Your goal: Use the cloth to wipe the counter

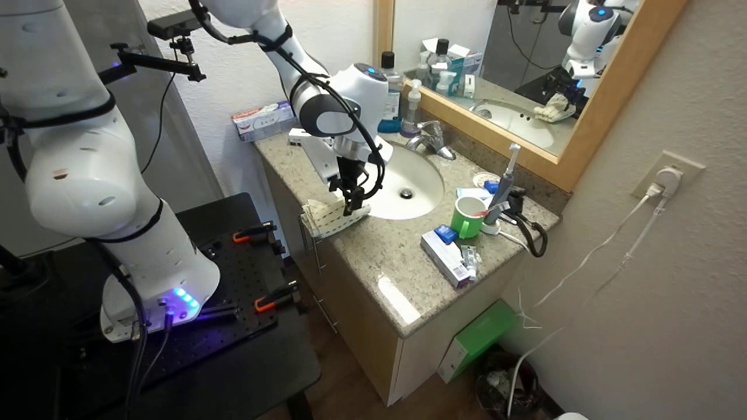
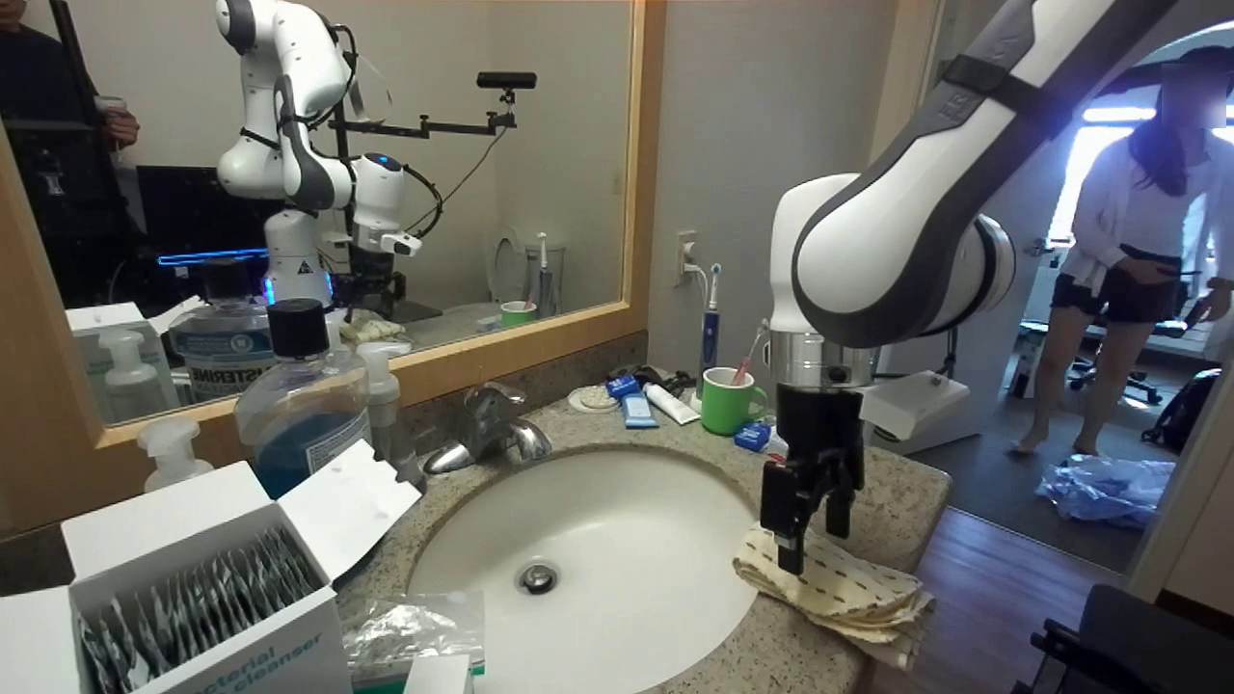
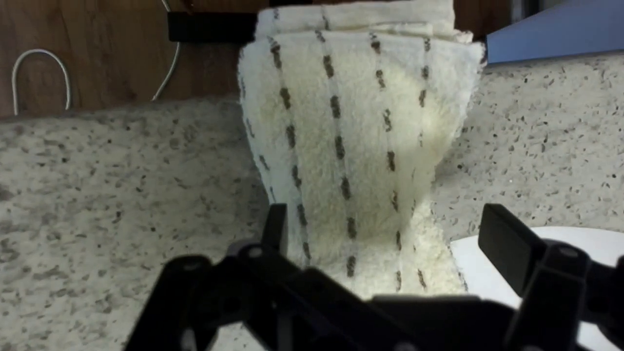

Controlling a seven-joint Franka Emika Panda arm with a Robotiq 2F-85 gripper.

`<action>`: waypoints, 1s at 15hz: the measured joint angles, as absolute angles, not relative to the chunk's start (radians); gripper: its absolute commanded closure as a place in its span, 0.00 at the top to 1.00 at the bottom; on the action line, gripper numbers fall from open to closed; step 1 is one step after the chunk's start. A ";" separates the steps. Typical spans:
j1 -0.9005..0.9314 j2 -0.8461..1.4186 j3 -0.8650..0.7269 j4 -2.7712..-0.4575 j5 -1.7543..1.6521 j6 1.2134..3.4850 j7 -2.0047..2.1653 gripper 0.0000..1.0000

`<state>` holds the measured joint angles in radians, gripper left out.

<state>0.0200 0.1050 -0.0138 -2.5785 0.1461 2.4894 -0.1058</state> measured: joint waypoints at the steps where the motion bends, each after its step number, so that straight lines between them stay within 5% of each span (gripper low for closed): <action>1: 0.020 0.105 -0.013 -2.582 0.146 2.489 -0.106 0.78; 6: 0.020 0.127 -0.011 -2.593 0.142 2.494 -0.103 0.72; 8: 0.019 0.147 -0.011 -2.589 0.142 2.500 -0.096 0.47; 15: 0.013 0.167 -0.011 -2.573 0.141 2.504 -0.085 0.02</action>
<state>0.0134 0.1669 -0.0114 -2.5727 0.1410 2.5036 -0.0854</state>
